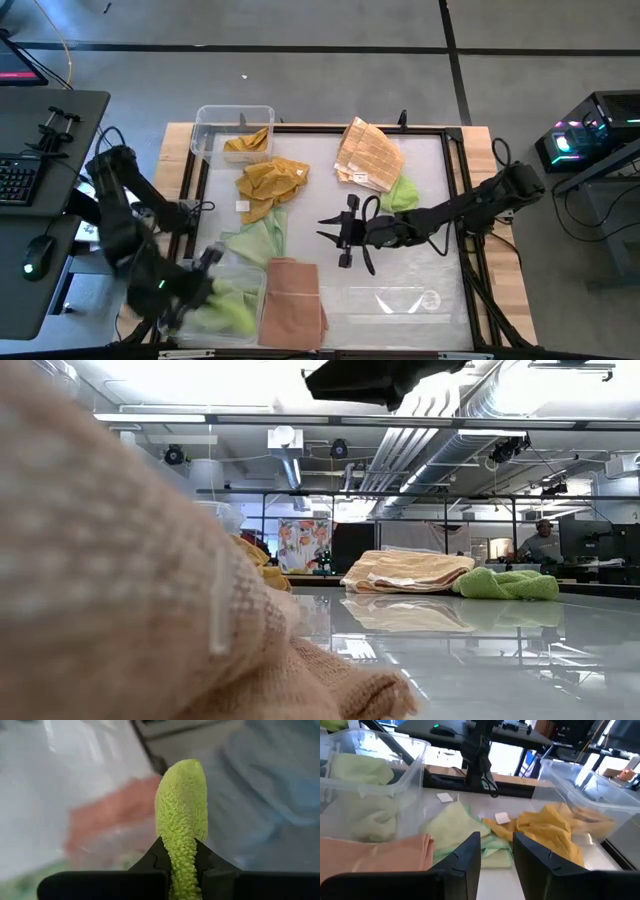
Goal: Sort towels by color in basket
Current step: Put the left light green towel into the bottom transparent bin, then put the yellow towel into the top transparent bin
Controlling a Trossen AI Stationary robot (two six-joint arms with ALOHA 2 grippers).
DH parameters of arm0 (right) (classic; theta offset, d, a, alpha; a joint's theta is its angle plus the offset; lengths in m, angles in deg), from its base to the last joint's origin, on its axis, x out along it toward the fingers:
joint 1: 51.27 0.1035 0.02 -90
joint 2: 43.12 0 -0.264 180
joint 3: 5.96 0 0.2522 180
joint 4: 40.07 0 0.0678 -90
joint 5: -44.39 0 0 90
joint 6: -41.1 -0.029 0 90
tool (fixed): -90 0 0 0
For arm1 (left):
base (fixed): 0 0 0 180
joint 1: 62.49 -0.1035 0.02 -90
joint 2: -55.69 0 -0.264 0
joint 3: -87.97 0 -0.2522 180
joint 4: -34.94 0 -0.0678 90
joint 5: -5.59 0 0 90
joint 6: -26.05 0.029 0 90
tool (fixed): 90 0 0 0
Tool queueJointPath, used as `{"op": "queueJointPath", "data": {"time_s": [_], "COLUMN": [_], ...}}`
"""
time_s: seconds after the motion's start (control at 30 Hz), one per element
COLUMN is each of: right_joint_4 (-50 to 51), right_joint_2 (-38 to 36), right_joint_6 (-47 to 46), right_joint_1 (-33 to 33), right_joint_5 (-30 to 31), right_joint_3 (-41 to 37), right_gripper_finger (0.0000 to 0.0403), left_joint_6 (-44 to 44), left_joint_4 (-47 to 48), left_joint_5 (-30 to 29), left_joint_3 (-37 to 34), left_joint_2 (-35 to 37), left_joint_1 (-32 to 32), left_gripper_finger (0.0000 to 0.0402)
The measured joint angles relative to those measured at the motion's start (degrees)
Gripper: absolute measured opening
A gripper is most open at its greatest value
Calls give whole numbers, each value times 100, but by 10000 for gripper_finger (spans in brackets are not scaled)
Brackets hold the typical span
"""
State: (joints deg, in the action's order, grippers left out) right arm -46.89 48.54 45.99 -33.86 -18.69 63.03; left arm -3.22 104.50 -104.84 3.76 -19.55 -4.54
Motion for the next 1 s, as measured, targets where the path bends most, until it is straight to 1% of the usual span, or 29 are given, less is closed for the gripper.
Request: {"op": "queueJointPath", "data": {"time_s": [0.07,0.17,0.2,0.27,0.37,0.47,0.57,0.77,0.9,1.0], "right_joint_4": [-158,-282,-292,-341,-349,-349,-349,-329,-321,-319], "right_joint_2": [63,94,94,96,94,92,92,92,90,88], "right_joint_6": [113,201,270,309,335,427,435,406,405,408], "right_joint_1": [-15,-15,-15,-15,-17,-17,-17,-17,-17,-17], "right_joint_5": [-55,-58,-56,-60,-60,-62,-62,-67,-85,-84], "right_joint_3": [0,0,0,0,0,0,0,0,0,0], "right_gripper_finger": [108,108,108,108,108,108,108,108,108,108], "left_joint_6": [-445,-1467,-1793,-2278,-2730,-2814,-2810,-2868,-2774,-2511], "left_joint_4": [116,532,736,1159,1645,1727,1746,1798,1853,1989], "left_joint_5": [-13,-558,-690,-735,-762,-759,-632,-505,-488,-851], "left_joint_3": [10,10,10,10,10,10,10,10,10,10], "left_joint_2": [-147,-362,-434,-544,-652,-652,-618,-432,-311,-308], "left_joint_1": [295,523,530,471,319,169,82,127,177,179], "left_gripper_finger": [8,17,22,38,69,103,136,191,208,208]}}
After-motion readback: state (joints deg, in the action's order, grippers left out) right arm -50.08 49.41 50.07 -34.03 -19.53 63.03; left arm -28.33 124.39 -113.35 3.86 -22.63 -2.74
